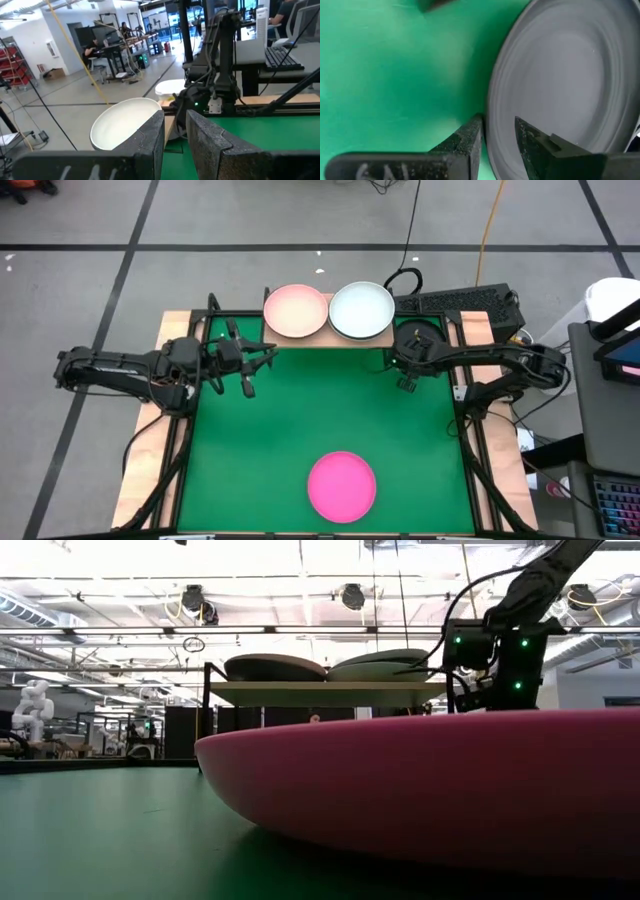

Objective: Place and stack plates onto a shelf
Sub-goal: Stack the black plate on top of the light brown plate on the shelf

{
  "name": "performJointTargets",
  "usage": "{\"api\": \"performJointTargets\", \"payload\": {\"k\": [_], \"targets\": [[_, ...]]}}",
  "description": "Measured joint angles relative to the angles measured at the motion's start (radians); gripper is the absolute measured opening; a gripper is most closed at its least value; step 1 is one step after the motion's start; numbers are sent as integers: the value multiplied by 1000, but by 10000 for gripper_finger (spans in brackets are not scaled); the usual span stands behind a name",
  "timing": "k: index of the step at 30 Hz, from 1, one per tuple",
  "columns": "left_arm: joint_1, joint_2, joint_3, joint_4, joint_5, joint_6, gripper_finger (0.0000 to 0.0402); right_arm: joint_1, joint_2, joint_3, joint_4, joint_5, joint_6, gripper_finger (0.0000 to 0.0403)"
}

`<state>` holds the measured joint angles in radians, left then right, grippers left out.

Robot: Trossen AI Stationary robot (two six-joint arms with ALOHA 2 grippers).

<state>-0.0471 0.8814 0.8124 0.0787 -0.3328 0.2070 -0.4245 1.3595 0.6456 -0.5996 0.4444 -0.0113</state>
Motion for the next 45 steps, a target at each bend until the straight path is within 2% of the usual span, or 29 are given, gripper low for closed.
{"api": "performJointTargets", "payload": {"k": [7,9,12,15,19,23,28,32,37,42,45], "targets": [[0,0,0,-11,0,-8,88,-55,30,0,15,1,-27,92],[0,0,0,-13,0,-8,88,-57,29,0,14,1,-24,73],[0,0,0,-13,0,-8,88,-57,15,-1,4,-1,-12,21],[0,0,0,-18,0,-9,88,-53,-24,0,-43,24,12,9],[-1,0,0,-37,0,-19,88,-27,-147,-1,-100,96,93,4],[-1,0,0,-44,0,-25,88,-11,-327,13,-93,107,156,3],[-1,0,0,-46,0,-39,88,-2,-553,33,11,156,140,2],[-3,3,0,-62,7,-98,88,31,-635,109,112,125,86,1],[-48,18,-35,-60,6,-195,88,108,-564,243,237,47,-12,1],[-130,-5,-208,188,-156,-167,88,172,-382,380,237,51,-127,1],[-144,-29,-306,326,-200,-149,88,188,-260,460,253,50,-180,1]]}}
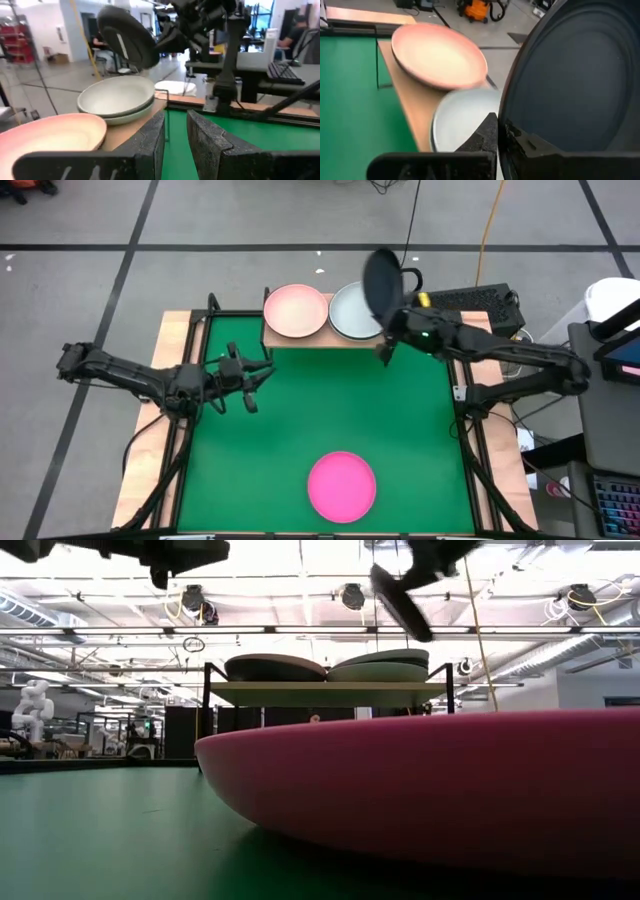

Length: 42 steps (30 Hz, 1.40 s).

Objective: Place and stack plates onto a shelf
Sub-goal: Stack the black plate on top of the light brown plate on the shelf

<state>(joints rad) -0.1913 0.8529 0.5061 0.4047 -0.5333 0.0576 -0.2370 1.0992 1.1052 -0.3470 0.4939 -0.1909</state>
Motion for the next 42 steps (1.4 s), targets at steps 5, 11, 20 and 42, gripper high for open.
{"api": "performJointTargets", "payload": {"k": [5,11,20,42], "targets": [[1,-39,-48,105,-26,65,88,17,207,123,97,-22,-99,0],[0,-57,-49,69,-25,69,88,33,421,263,207,-163,-212,0],[0,-56,-50,62,-25,67,88,36,630,326,387,-217,-348,0],[0,-56,-49,62,-24,72,88,27,678,326,369,-157,-345,99]]}}
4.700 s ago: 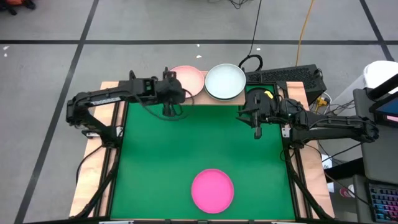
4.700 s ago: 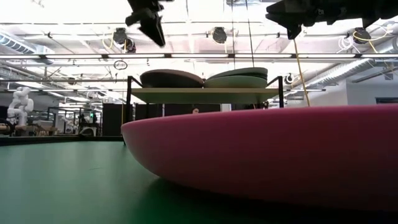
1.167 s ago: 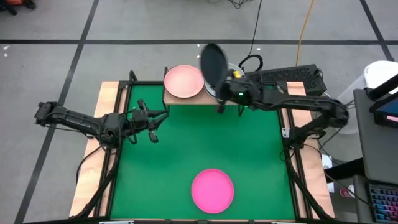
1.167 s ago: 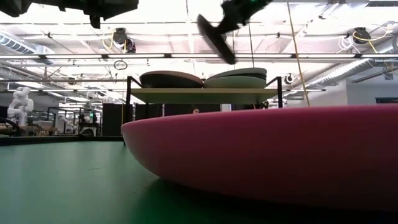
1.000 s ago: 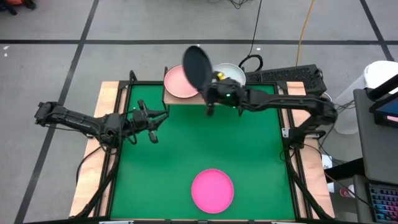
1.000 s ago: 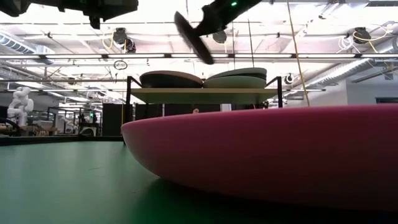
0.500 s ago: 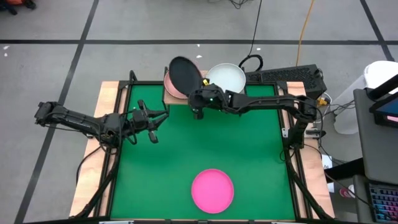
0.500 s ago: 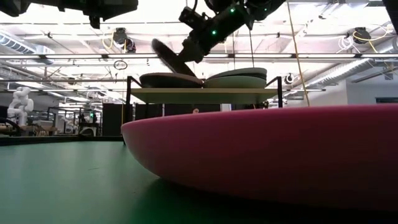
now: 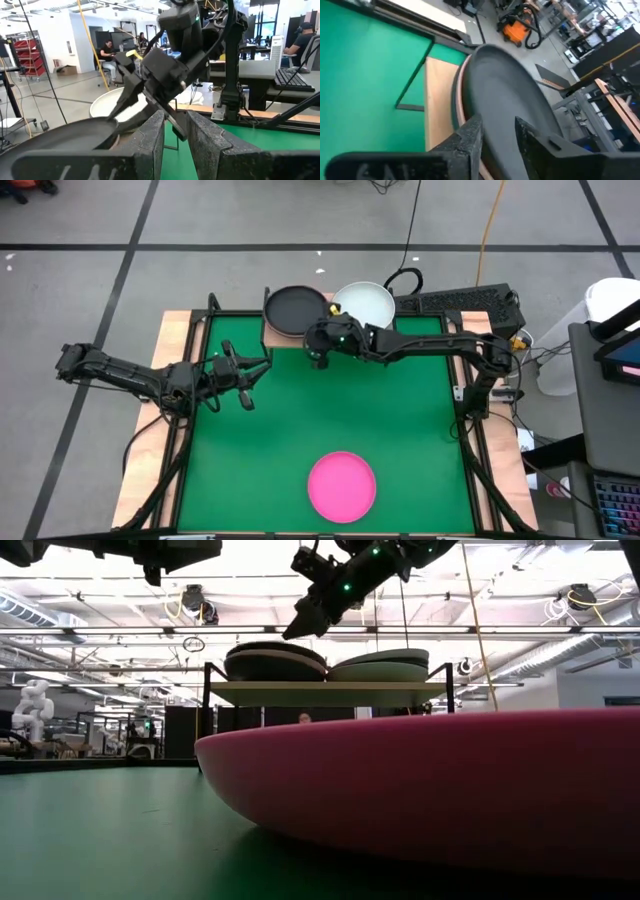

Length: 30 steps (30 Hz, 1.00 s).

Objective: Place and stack plates onto a shelf
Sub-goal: Stack the black plate on top of the light brown plate on the shelf, then stack the pink plate on top of the black plate on the shelf

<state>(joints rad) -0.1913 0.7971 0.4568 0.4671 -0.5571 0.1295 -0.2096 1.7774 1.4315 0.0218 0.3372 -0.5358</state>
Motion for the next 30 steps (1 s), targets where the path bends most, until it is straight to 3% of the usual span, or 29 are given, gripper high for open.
{"api": "performJointTargets", "payload": {"k": [8,16,23,30], "targets": [[0,0,1,-11,9,-22,88,14,-74,-1,-108,35,5,113],[-1,46,3,-79,6,-47,88,123,-329,-41,-258,29,147,107],[-40,202,90,-108,6,67,88,276,-596,-317,-150,28,217,107],[-102,447,341,-325,7,309,88,423,-811,-649,112,32,236,107]]}}
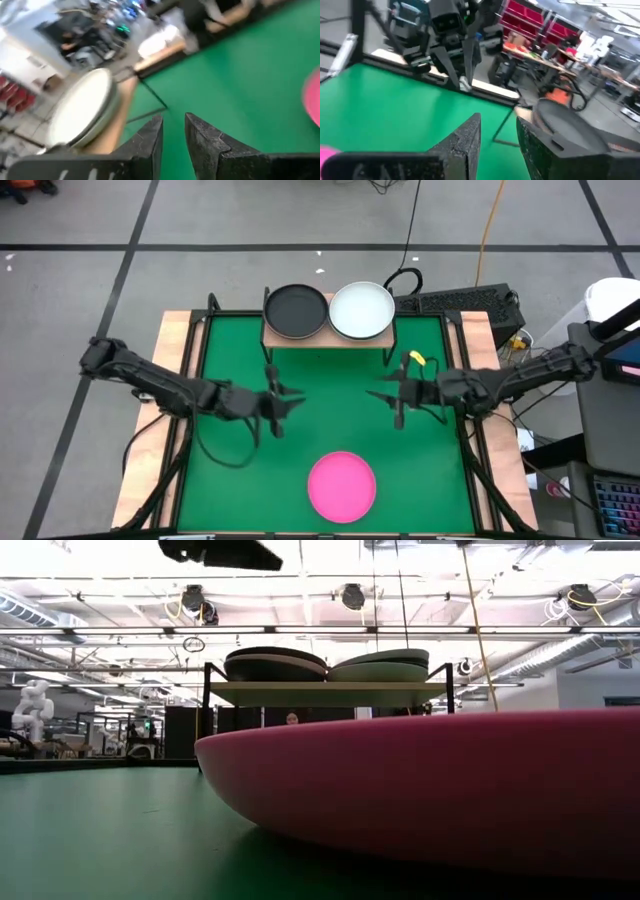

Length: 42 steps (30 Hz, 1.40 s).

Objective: Place and stack plates onto a shelf
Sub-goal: Stack the pink plate on top of the black plate on the shelf

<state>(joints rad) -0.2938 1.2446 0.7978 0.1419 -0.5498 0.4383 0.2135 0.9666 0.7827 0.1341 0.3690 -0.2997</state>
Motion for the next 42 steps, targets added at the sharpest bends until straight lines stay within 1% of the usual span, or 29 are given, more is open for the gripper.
{"api": "performJointTargets", "payload": {"k": [4,7,10,15,22,26,31,39,42], "targets": [[-59,124,132,-197,46,38,88,49,-83,-138,101,3,22,107],[-114,213,188,-287,101,29,88,76,-128,-209,174,4,46,107],[-185,302,217,-297,109,62,88,94,-157,-266,243,7,52,107],[-283,447,246,-300,109,207,88,115,-171,-308,310,77,51,107],[-353,626,309,-294,104,301,88,116,-171,-309,312,81,51,107],[-370,692,354,-294,103,352,88,116,-170,-309,311,80,58,107],[-372,741,390,-296,104,392,88,116,-166,-309,308,80,87,107],[-351,761,391,-296,109,393,87,116,-153,-310,303,76,106,107],[-342,761,391,-290,110,365,73,116,-153,-310,302,76,106,107]]}}
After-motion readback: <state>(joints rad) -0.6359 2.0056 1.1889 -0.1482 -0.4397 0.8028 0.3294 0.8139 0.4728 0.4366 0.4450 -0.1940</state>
